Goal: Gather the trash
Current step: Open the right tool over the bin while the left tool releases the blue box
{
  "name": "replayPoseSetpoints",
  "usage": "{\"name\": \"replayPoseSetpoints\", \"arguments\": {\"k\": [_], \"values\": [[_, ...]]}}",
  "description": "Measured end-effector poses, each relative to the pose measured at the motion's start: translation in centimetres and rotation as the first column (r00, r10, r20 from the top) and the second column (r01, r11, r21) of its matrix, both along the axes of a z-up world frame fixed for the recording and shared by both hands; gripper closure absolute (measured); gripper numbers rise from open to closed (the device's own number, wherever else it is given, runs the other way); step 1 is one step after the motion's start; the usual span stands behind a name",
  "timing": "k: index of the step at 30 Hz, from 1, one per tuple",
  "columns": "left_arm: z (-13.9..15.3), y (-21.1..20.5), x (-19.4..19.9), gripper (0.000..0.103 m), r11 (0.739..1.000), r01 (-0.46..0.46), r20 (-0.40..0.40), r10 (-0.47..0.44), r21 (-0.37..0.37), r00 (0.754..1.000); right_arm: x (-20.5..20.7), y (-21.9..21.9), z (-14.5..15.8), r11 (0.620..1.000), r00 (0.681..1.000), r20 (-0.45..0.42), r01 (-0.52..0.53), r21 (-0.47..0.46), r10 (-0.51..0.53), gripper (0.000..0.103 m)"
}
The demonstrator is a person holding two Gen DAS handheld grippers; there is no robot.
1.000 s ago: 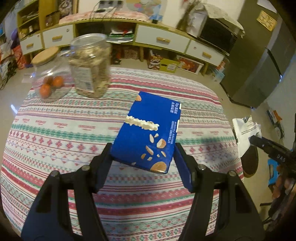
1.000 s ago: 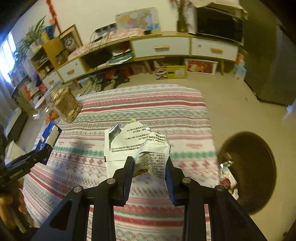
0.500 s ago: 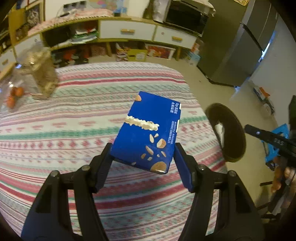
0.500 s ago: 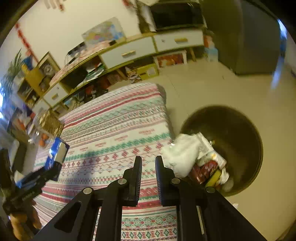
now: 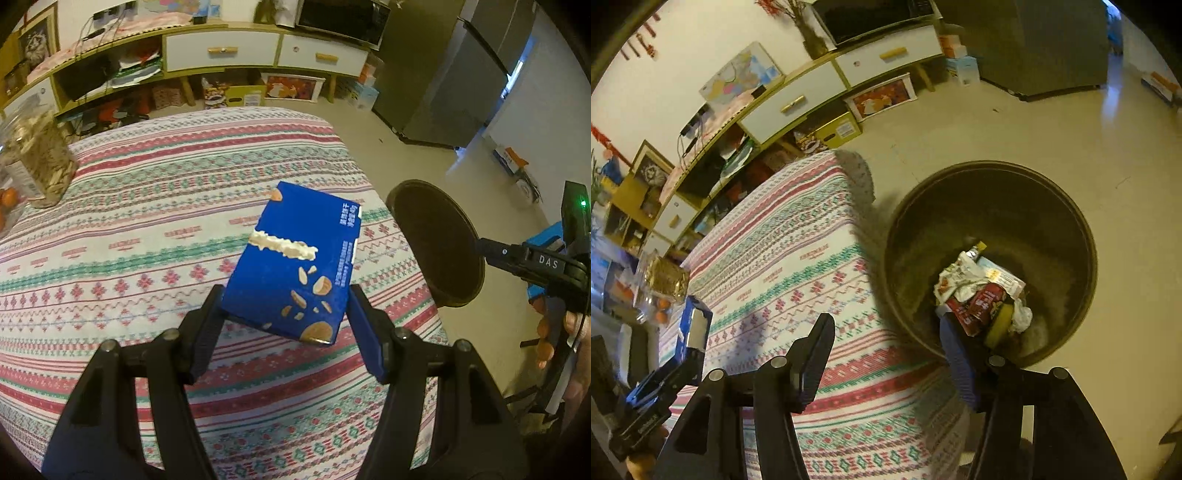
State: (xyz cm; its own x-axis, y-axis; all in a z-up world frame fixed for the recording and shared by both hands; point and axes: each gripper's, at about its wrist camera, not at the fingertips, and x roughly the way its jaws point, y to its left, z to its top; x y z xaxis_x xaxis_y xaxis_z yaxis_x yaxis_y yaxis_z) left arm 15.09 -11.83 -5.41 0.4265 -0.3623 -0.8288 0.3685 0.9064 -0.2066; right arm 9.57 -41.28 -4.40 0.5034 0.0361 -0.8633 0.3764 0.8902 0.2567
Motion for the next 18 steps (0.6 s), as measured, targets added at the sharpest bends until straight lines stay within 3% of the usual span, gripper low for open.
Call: {"name": "replayPoseSetpoints", "arguments": {"k": [8, 18], "values": [[-0.8, -7.9, -0.3, 0.037, 0.986, 0.168, 0.009, -0.168, 0.019, 0.986, -2.5, -2.4, 0.5, 0.997, 0.999, -0.013, 0.029, -0.067, -0.03, 0.041], [-2.1, -15.0, 1.0, 0.036, 0.964, 0.263, -0.008, -0.263, 0.048, 0.965, -4.3, -5.0, 1.0, 0.992, 0.997, -0.007, 0.077, -0.095, -0.078, 0.039]]}}
